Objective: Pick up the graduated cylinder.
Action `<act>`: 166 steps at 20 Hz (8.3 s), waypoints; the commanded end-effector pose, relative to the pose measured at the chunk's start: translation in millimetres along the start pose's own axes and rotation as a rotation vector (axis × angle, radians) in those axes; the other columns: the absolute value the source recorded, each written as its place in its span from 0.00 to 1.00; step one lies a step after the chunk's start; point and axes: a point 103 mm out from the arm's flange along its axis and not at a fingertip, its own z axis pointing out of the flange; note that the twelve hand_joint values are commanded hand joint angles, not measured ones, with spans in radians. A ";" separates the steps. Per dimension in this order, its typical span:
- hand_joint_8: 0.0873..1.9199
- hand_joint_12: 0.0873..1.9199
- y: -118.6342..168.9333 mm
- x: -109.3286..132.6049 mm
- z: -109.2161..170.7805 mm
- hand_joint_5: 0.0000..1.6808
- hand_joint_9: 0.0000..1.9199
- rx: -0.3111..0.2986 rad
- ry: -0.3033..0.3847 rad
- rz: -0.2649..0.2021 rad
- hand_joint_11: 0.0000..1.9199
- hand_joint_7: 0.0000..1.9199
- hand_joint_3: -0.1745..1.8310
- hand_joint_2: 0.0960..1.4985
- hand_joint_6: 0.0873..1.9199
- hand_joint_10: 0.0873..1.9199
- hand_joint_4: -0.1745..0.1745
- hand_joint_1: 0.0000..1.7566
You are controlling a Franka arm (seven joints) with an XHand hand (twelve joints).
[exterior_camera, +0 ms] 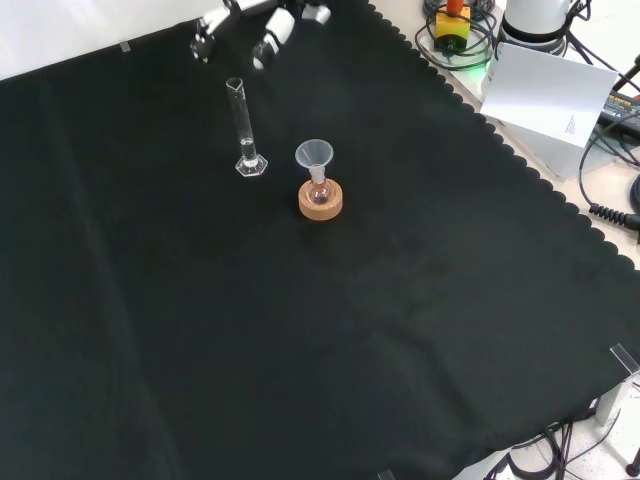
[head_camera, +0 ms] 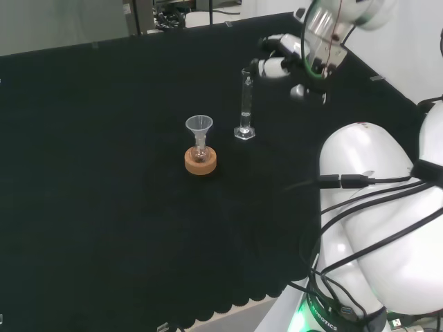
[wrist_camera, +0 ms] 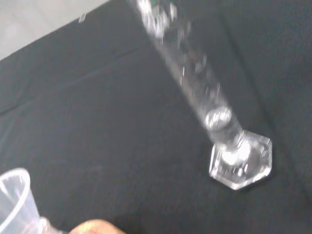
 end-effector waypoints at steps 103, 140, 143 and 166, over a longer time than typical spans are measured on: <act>0.28 0.58 41.9 -34.1 125.1 0.39 0.46 -0.031 0.645 -0.287 0.32 0.33 0.00 0.72 0.36 0.16 0.38 0.67; 0.37 0.43 46.9 -18.5 99.2 0.48 0.64 -0.018 0.310 -0.291 0.58 0.44 0.07 0.81 0.36 0.08 0.34 0.70; 0.36 0.42 47.6 -12.9 87.5 0.49 0.67 0.006 0.214 -0.312 0.59 0.45 0.05 0.82 0.35 0.06 0.33 0.71; 0.56 0.37 -4.4 17.8 28.3 0.53 0.75 0.215 -0.204 -0.305 0.66 0.48 0.09 0.75 0.57 0.00 0.00 0.71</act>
